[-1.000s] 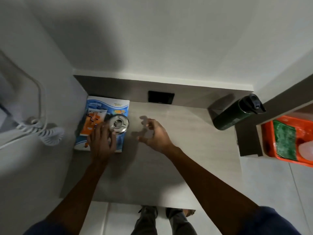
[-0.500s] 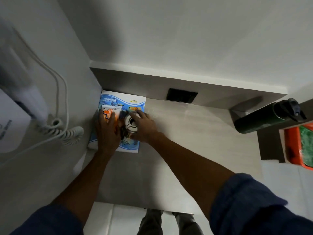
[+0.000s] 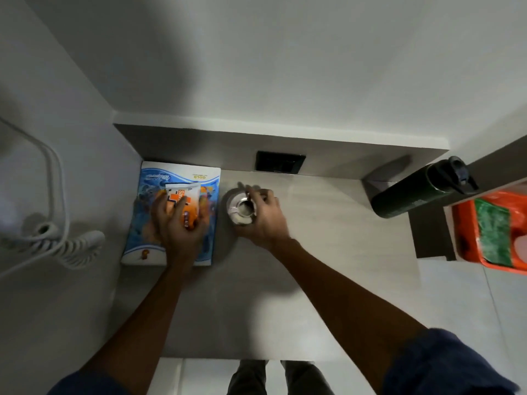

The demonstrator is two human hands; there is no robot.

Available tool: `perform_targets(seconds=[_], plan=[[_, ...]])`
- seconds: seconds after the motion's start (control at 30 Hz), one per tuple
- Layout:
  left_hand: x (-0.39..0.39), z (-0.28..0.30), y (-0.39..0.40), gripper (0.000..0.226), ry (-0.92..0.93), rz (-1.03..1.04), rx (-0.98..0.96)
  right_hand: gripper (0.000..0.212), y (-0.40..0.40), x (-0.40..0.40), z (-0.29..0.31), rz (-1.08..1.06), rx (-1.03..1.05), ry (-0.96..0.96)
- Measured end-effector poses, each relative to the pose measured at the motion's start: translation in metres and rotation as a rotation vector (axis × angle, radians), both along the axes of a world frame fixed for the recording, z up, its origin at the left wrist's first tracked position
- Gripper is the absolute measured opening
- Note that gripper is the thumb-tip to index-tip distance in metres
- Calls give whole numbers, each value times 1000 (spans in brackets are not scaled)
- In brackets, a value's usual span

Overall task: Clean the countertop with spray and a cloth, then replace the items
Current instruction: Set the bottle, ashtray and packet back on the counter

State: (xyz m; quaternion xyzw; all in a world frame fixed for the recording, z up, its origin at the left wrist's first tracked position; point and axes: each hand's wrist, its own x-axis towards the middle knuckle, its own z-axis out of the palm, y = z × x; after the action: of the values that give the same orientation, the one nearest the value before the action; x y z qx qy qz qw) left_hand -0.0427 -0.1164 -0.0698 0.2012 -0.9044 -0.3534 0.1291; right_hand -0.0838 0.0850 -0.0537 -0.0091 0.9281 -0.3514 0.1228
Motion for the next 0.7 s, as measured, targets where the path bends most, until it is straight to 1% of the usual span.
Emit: perform_targets(seconds=[0.07, 0.17, 0.23, 0.3, 0.47, 0.53, 0.63, 0.7], plan=[[-7, 4, 27, 59, -17, -74, 9, 106, 37, -7, 5, -81, 44, -40], [-18, 12, 67, 75, -90, -124, 60, 112, 88, -17, 11, -197, 130, -88], [-24, 14, 91, 83, -98, -140, 66, 114, 116, -23, 11, -225, 165, -91], [-32, 13, 109, 85, -119, -150, 56, 114, 135, -31, 11, -232, 180, -87], [-42, 4, 130, 86, -217, -143, 41, 110, 149, -44, 5, -193, 203, -97], [-43, -2, 133, 81, -216, -155, 13, 107, 150, -44, 1, -168, 213, -93], [-45, -13, 134, 83, -203, -162, 28, 102, 153, -41, -5, -164, 200, -88], [-46, -18, 133, 82, -210, -169, 6, 101, 157, -40, -7, -164, 178, -77]])
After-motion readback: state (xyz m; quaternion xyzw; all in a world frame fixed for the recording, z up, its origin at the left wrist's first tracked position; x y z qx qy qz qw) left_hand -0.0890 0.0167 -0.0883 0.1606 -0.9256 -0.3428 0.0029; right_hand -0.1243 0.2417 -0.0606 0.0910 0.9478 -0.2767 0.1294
